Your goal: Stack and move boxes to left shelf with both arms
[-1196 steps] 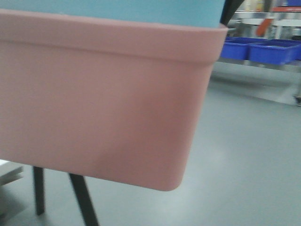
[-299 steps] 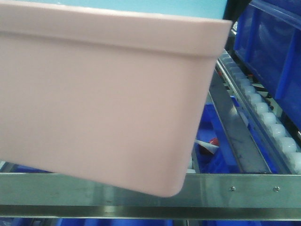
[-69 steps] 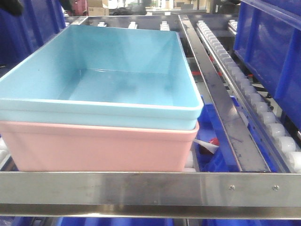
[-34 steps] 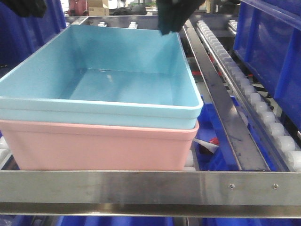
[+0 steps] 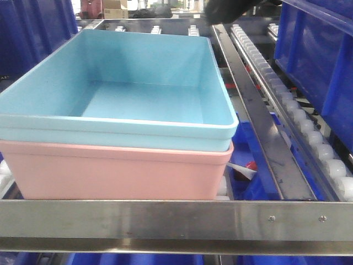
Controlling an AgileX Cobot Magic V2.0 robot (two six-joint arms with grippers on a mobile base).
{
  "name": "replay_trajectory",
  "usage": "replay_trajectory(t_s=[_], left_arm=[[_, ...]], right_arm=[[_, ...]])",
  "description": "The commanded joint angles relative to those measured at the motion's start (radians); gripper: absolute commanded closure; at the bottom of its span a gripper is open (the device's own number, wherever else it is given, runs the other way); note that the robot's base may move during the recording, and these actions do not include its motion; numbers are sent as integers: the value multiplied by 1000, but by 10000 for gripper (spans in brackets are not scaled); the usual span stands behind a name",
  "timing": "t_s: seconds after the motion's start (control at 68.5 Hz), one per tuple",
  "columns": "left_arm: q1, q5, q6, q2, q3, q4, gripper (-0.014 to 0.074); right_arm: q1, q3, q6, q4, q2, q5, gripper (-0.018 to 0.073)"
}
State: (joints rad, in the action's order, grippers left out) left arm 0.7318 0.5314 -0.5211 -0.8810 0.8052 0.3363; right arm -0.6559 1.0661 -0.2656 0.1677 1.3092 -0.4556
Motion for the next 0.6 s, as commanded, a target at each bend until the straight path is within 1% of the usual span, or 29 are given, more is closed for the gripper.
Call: replay_trajectory(t_s=[0.0,0.102,0.365,0.481,0.584], left_arm=[[47,-103,29,110,-34,20,600],[99,-99,29,224,-100,20,600],[246,-88,29,471,-227,13,600],[276,-87,29,513,-263,13,600],[276,-83,29,513,-268,12,600]], right_arm=[[5,-80,16,8,-160,155,507],[5,-219,16,8,-321,209,507],[3,-546,16,8,-772,209,507],[3,-630,16,8,-936,208,507],[3,-661,16,8,-1012,208,507]])
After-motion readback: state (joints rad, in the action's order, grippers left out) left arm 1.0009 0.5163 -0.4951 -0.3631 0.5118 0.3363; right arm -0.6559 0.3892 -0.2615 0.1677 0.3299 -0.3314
